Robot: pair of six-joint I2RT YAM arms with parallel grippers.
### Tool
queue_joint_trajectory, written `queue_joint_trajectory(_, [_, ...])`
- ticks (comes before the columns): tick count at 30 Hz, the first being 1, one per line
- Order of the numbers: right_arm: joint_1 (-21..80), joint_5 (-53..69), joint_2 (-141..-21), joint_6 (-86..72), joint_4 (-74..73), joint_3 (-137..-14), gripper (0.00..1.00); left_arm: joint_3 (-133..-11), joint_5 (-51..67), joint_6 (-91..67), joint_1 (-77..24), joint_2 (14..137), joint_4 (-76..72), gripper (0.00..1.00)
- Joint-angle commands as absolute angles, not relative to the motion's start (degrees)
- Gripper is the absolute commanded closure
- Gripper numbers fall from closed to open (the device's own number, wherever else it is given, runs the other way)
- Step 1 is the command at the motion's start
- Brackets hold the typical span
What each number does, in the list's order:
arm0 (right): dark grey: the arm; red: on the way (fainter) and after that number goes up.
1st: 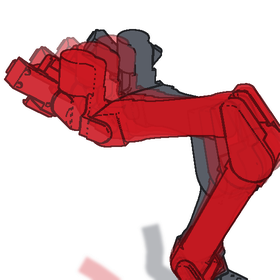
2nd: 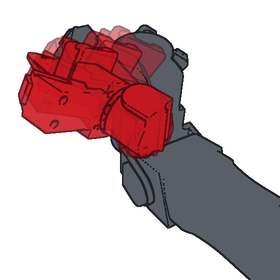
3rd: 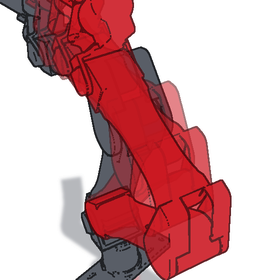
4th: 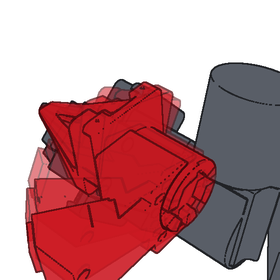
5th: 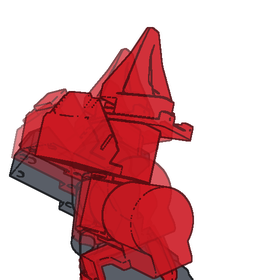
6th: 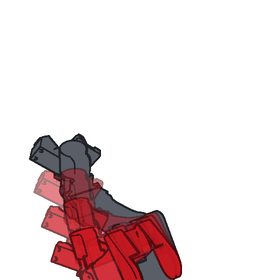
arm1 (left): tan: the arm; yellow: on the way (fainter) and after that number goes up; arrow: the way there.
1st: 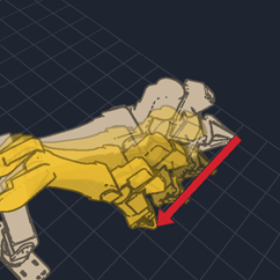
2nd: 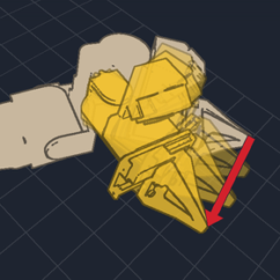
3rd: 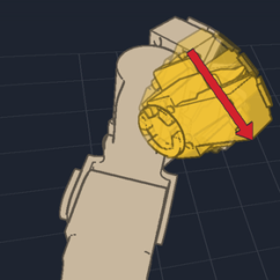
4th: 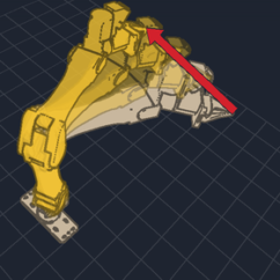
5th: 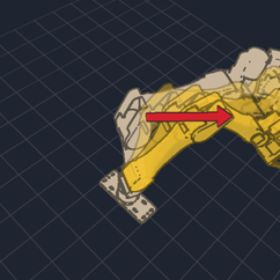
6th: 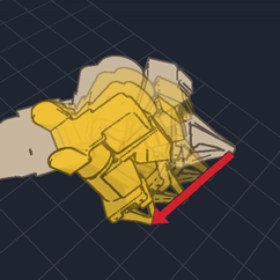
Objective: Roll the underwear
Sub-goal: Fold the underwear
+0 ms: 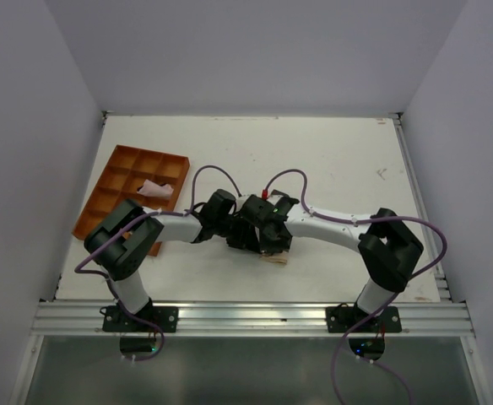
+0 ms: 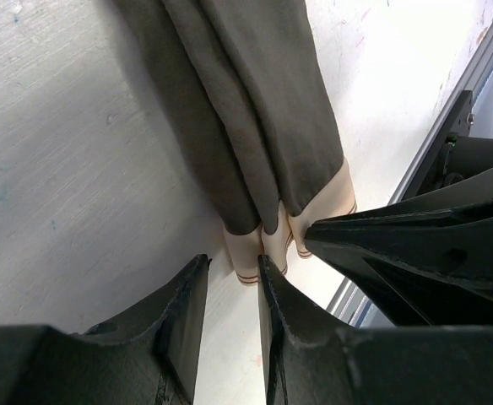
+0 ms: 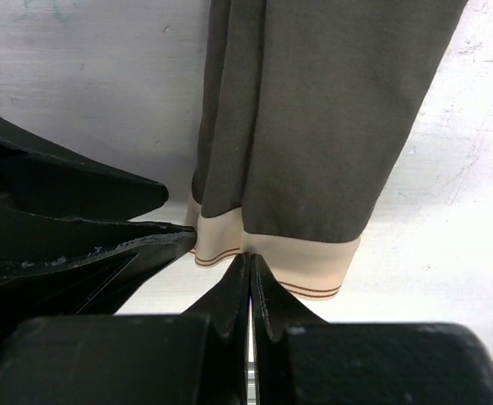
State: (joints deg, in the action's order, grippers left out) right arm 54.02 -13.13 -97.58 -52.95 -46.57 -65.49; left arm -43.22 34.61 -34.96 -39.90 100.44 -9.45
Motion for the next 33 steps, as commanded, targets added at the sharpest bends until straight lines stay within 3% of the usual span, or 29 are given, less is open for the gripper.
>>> queue_joint_trajectory(1, [54.3, -16.2, -97.5, -54.4, -48.3, -67.9, 1.00, -42.9, 35.2, -35.6, -40.3, 100.3, -12.3, 0.66])
queue_joint_trajectory(3, [54.8, -17.4, -97.6, -54.6, -49.1, -68.5, 0.97, -42.8, 35.2, -35.7, -40.3, 100.3, -12.3, 0.66])
queue_joint_trajectory(4, [55.1, -17.8, -97.6, -55.0, -50.0, -68.9, 0.87, -42.5, 35.2, -35.8, -40.3, 100.2, -12.3, 0.66])
queue_joint_trajectory(7, [56.6, -18.3, -97.7, -55.7, -50.4, -69.6, 0.73, -41.1, 33.8, -36.6, -40.3, 99.4, -12.4, 0.66])
queue_joint_trajectory(33, [58.1, -22.4, -103.9, -56.4, -53.2, -72.0, 0.68, -37.2, 33.6, -38.1, -40.2, 96.9, -13.3, 0.66])
